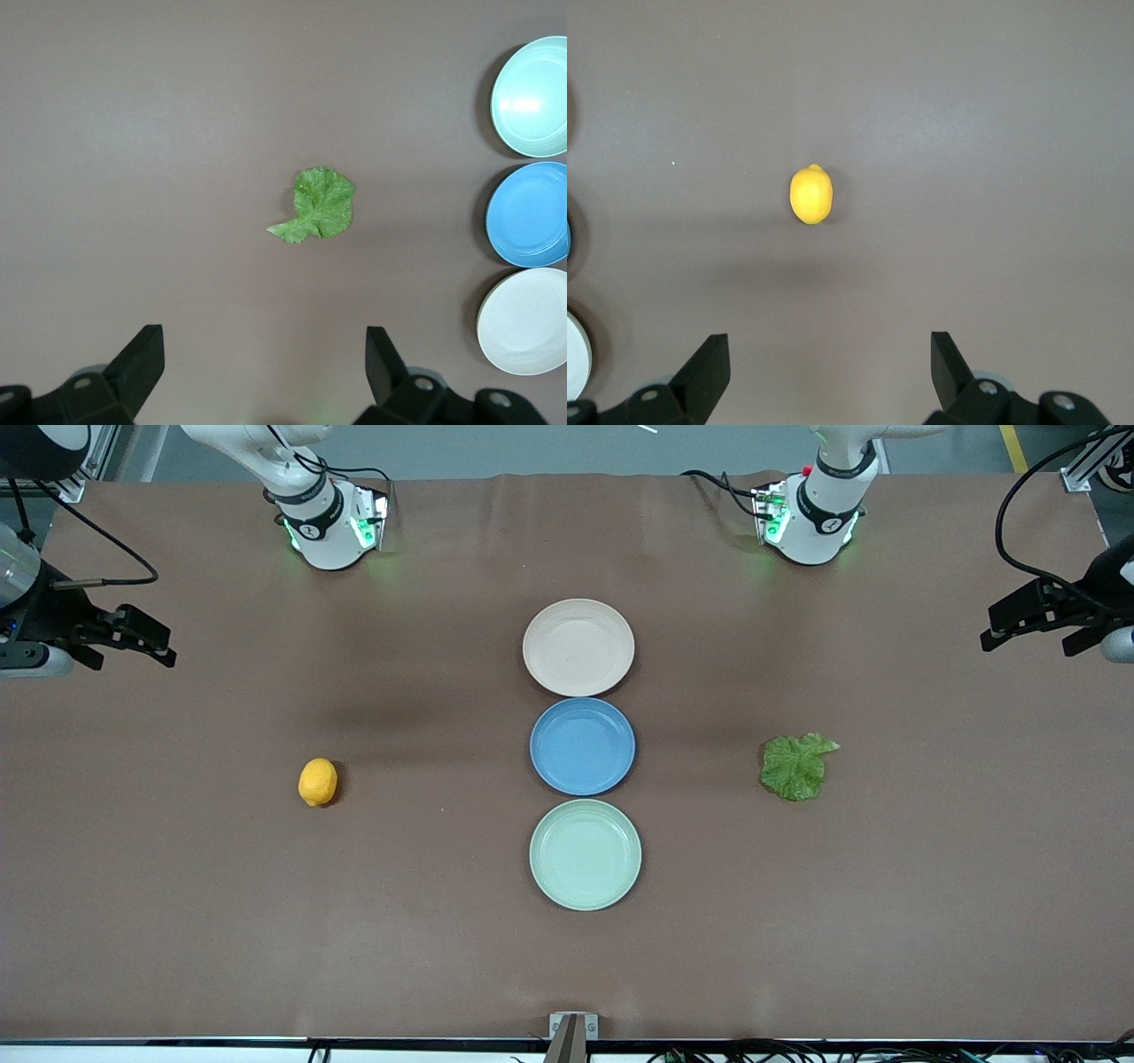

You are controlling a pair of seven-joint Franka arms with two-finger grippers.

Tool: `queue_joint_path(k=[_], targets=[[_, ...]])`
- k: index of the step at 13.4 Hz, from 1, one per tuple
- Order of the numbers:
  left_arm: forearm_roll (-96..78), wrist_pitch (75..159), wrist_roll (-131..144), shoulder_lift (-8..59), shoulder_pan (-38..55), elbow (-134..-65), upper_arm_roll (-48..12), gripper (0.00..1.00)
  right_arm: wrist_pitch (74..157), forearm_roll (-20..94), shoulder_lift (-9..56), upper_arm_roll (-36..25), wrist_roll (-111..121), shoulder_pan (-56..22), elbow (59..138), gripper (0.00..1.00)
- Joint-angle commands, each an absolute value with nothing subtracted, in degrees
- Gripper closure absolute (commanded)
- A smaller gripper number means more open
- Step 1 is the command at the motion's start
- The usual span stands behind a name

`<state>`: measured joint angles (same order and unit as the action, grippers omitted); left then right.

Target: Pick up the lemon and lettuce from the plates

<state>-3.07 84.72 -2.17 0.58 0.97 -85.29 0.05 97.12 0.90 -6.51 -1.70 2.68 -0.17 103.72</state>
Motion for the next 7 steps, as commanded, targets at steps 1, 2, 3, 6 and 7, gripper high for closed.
queue_joint_path(k=[1,2,3,6,7], targets=[[-1.8,84.2,-2.5,0.5,1.2,-84.4,0.3,0.0,97.7,2.0,-5.2,-1.1,2.5,1.0,102.9,0.0],[-1.8,84.2,-2.5,0.5,1.2,-84.4,0.3,0.0,97.6,2.1,-5.2,-1.1,2.5,1.0,102.9,0.0],[-1.8,84.3,-2.5,0.5,1.2,-84.4,0.3,0.0,97.6,2.0,-5.2,-1.1,2.5,1.0,102.9,0.0],[-1.8,84.4,-2.5,0.5,1.2,-84.4,0.4,0.0,97.5,2.1,-5.2,-1.1,2.5,1.1,103.0,0.0],[-1.7,84.8,-2.5,0.5,1.2,-84.4,0.4,0.0,97.5,2.1,-5.2,-1.1,2.5,1.1,103.0,0.0]])
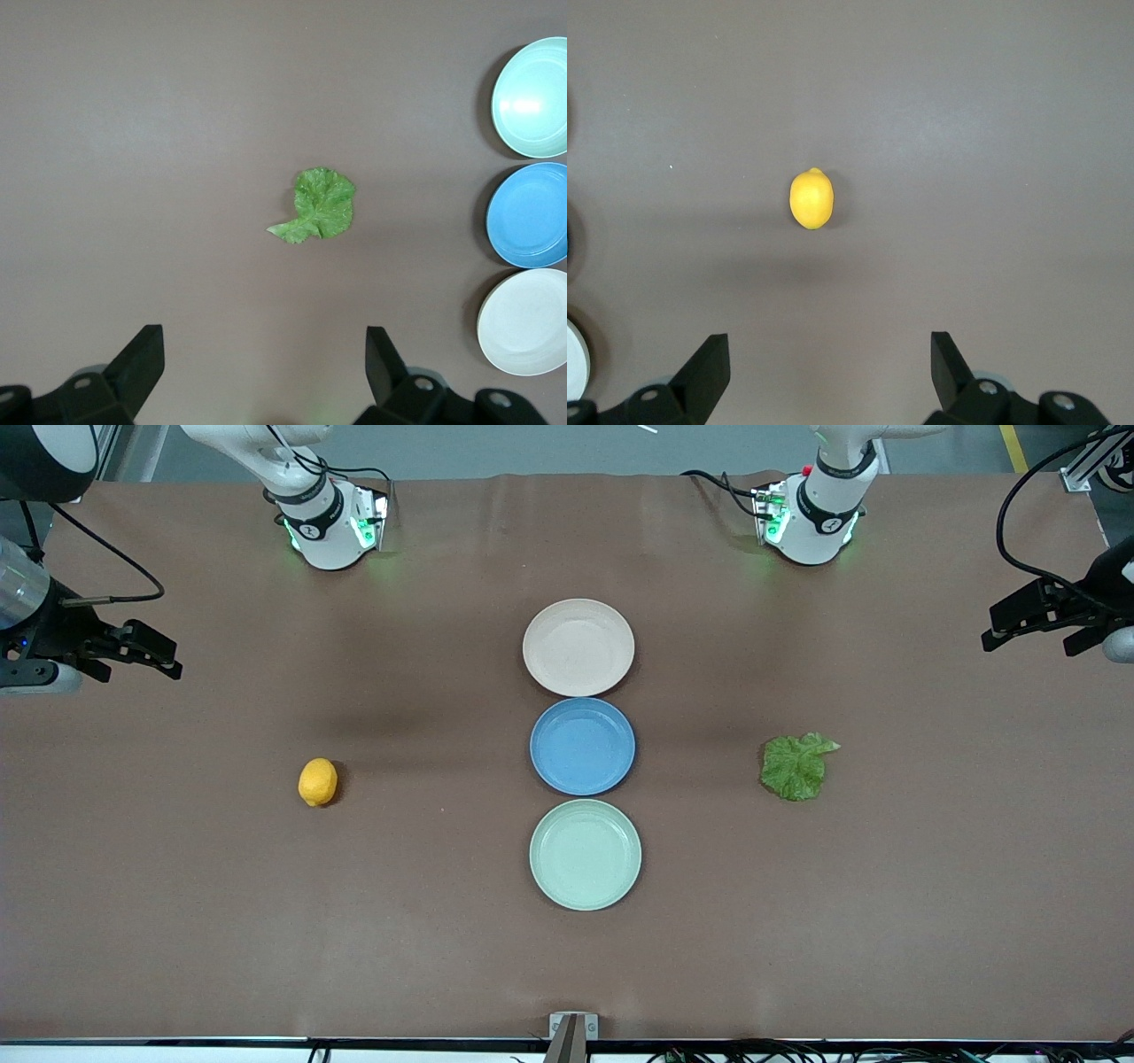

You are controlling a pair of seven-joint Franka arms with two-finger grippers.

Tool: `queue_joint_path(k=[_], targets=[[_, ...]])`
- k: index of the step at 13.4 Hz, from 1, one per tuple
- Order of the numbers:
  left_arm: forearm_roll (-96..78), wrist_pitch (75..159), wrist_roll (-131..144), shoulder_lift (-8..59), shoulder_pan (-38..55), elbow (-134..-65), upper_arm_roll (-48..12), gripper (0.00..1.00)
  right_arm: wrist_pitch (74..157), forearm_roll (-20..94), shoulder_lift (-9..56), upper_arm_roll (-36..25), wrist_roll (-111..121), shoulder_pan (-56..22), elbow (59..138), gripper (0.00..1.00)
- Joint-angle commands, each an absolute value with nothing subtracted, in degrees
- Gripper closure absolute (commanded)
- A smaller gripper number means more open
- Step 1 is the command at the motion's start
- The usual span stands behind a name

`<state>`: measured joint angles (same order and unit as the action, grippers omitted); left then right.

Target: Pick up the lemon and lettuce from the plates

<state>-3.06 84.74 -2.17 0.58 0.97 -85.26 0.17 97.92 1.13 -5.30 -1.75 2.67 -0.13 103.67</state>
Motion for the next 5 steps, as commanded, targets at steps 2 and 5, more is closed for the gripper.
queue_joint_path(k=[2,5], targets=[[-1.1,85.7,-2.5,0.5,1.2,-84.5,0.4,0.0,97.3,2.4,-5.3,-1.1,2.5,1.1,103.1,0.0],[-1.1,85.7,-2.6,0.5,1.2,-84.5,0.4,0.0,97.4,2.4,-5.4,-1.1,2.7,1.1,103.2,0.0]])
